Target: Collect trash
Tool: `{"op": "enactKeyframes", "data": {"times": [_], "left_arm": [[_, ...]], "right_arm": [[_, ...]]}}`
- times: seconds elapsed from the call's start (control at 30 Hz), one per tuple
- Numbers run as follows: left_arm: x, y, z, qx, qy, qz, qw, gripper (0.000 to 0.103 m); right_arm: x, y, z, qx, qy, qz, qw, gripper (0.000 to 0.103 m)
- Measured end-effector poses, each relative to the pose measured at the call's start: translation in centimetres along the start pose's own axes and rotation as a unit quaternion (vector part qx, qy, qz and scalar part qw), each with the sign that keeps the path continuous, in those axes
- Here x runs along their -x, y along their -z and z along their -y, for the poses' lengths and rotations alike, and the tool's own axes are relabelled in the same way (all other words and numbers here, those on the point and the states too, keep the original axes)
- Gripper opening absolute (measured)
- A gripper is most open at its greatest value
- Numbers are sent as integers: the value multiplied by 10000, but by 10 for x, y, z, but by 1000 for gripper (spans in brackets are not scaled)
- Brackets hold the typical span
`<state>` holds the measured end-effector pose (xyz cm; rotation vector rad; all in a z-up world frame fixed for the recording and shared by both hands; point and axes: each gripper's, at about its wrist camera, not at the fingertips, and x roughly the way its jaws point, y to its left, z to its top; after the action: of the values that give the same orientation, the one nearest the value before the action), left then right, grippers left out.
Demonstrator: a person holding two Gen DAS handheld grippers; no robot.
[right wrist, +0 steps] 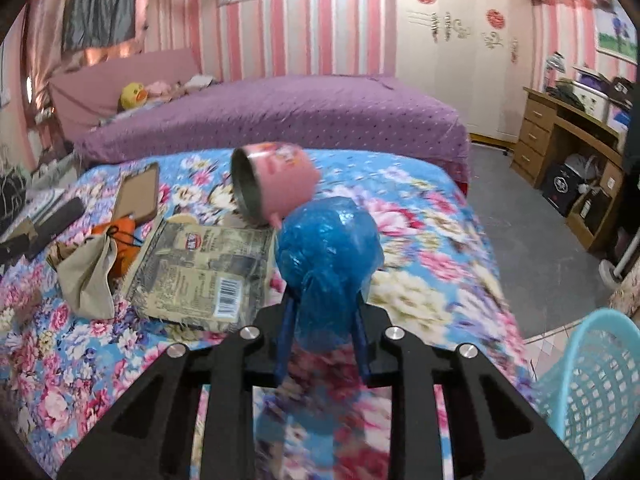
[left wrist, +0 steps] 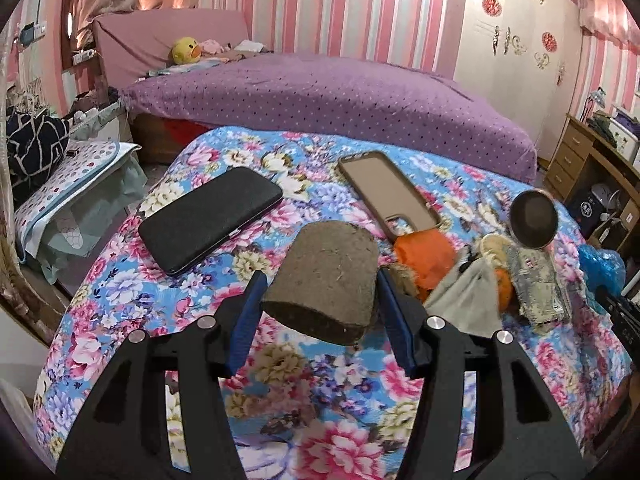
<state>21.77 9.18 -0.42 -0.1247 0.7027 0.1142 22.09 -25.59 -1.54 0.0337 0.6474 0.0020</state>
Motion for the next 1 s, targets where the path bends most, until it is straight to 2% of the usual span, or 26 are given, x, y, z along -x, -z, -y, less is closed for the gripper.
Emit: {"op": "enactKeyframes", "data": {"times": [0.17, 0.37, 0.53, 0.9, 1.0], "left_arm": [[10, 5, 16, -46, 117, 39, 9999, 55], [24, 10, 39, -197, 278, 176, 9993, 55], [33, 20, 63, -457, 294, 220, 9983, 55], [55, 42, 137, -917, 459, 299, 9943, 55], [60, 48, 158, -860, 558, 296, 9943, 55]], "right_arm": [[21, 5, 14, 15, 133, 152, 9998, 26], [46, 16, 25, 126, 295, 89, 9994, 26], [61, 29, 47, -63, 377, 58, 9993, 26], [83, 37, 100, -204, 406, 201, 9988, 26], [86, 37, 115, -227, 472, 210, 9984, 26]]}}
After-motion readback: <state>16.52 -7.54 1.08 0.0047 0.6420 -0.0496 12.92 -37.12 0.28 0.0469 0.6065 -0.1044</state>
